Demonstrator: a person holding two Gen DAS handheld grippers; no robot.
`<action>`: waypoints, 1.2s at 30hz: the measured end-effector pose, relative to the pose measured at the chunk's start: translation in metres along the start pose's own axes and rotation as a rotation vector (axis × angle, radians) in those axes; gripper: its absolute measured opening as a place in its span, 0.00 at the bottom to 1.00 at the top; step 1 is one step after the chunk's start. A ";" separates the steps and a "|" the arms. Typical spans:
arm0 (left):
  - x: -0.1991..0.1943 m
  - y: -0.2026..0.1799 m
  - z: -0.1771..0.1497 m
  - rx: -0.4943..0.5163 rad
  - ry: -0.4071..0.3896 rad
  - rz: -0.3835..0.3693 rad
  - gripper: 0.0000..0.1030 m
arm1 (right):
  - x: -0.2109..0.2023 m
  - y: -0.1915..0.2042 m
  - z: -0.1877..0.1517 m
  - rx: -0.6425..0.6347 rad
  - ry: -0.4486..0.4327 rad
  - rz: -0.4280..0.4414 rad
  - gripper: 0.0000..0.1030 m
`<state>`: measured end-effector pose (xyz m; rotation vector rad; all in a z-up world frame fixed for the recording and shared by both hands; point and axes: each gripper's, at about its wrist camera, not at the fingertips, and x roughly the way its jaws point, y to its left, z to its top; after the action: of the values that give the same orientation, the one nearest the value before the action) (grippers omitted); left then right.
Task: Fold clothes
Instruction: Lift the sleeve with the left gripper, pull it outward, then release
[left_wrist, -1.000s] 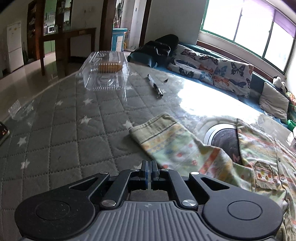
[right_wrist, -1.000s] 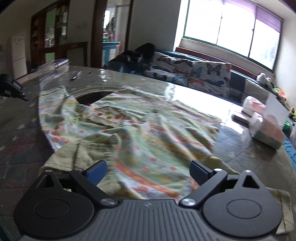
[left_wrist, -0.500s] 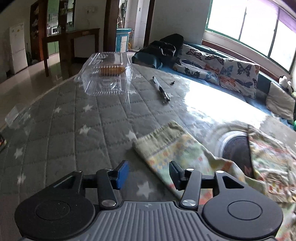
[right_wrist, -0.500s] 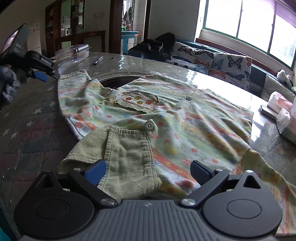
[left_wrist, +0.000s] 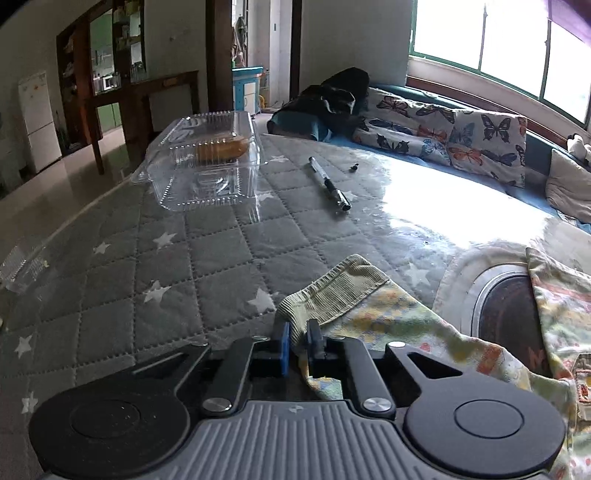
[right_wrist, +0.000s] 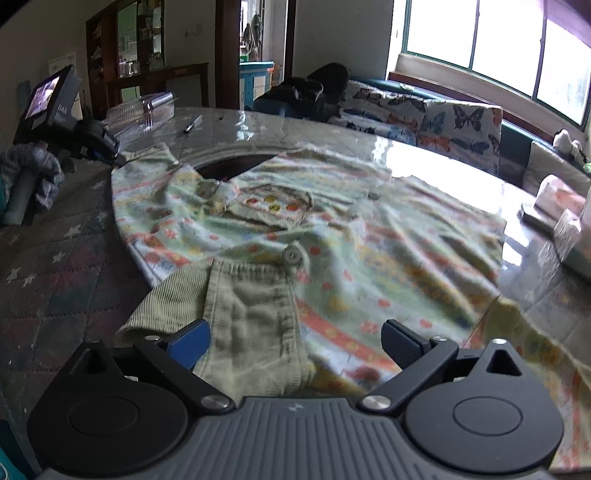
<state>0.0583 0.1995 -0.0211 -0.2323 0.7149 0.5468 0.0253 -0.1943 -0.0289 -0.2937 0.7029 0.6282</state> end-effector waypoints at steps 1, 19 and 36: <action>-0.001 0.001 -0.001 -0.006 -0.001 0.003 0.08 | 0.001 -0.001 0.001 0.007 -0.006 0.003 0.97; -0.024 0.031 -0.019 -0.060 -0.009 0.038 0.08 | 0.011 0.001 -0.005 -0.081 0.075 0.131 0.97; -0.064 -0.002 -0.020 0.032 -0.019 -0.089 0.19 | -0.017 -0.029 -0.003 0.060 0.005 0.044 0.85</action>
<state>0.0087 0.1646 0.0070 -0.2278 0.6906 0.4521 0.0320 -0.2261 -0.0185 -0.2250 0.7333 0.6471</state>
